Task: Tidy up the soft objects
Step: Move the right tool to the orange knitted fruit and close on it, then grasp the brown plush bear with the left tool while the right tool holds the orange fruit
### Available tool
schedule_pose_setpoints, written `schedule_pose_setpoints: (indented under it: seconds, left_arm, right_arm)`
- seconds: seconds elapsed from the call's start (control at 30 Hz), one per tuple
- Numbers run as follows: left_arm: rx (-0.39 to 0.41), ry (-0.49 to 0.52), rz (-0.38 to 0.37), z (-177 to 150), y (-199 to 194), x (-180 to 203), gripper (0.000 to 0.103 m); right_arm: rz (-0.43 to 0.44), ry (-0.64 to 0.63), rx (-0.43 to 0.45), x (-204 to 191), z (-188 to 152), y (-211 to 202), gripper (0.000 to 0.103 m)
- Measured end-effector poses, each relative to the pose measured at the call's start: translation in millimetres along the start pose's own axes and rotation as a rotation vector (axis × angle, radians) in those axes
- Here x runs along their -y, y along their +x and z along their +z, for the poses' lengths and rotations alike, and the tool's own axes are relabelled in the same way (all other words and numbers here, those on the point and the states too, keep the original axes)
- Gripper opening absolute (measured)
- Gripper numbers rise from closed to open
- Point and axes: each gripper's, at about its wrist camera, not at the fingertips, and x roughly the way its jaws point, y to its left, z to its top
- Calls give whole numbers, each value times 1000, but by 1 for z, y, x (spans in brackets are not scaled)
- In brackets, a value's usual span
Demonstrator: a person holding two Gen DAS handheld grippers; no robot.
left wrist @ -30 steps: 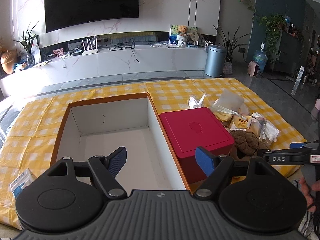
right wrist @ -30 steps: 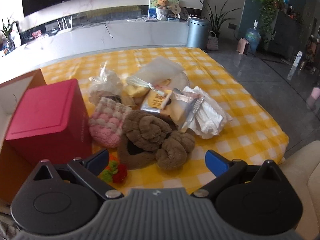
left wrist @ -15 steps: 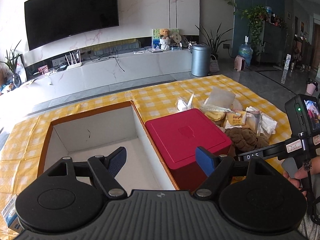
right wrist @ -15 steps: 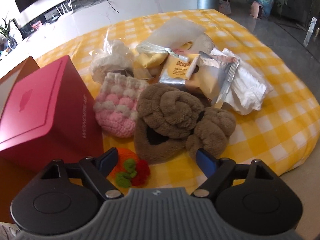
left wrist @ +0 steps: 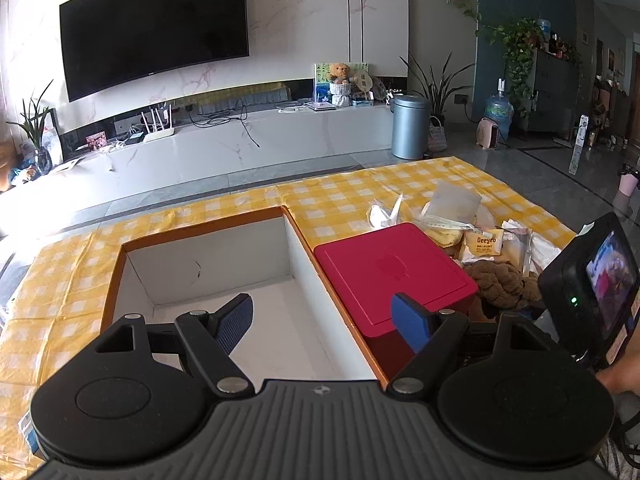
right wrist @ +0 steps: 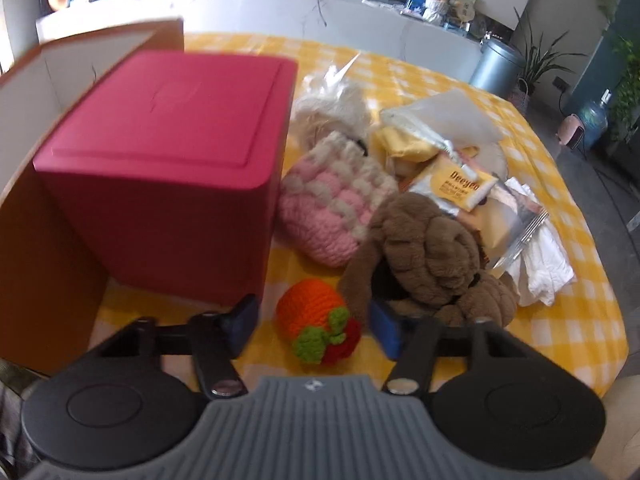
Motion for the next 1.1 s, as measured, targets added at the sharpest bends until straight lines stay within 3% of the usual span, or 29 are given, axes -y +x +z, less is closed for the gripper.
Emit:
schedule_pose_setpoints:
  seconds: [0.03, 0.2, 0.4, 0.67, 0.77, 0.83, 0.93, 1.1]
  left_arm:
    - [0, 0, 0, 0, 1, 0, 93]
    - [-17, 12, 9, -2, 3, 0, 93]
    - [-78, 30, -60, 1, 4, 9, 93]
    - [-98, 105, -130, 21, 3, 42, 93]
    - [-109, 89, -217, 31, 13, 55, 94]
    - [-141, 85, -293, 39, 25, 65, 94]
    - [-172, 95, -329, 46, 41, 84, 94]
    - [-209, 284, -345, 52, 71, 131, 94]
  right_arm:
    - [-17, -11, -10, -1, -1, 2, 39]
    - [15, 33, 47, 7, -6, -9, 38]
    - [65, 177, 134, 39, -8, -39, 38]
    - [-80, 422, 271, 119, 4, -93, 38]
    - [-170, 519, 295, 139, 3, -103, 38]
    - [-213, 516, 312, 139, -1, -102, 38]
    - [-146, 476, 341, 138, -14, -93, 38]
    - [-83, 420, 303, 143, -29, -73, 38]
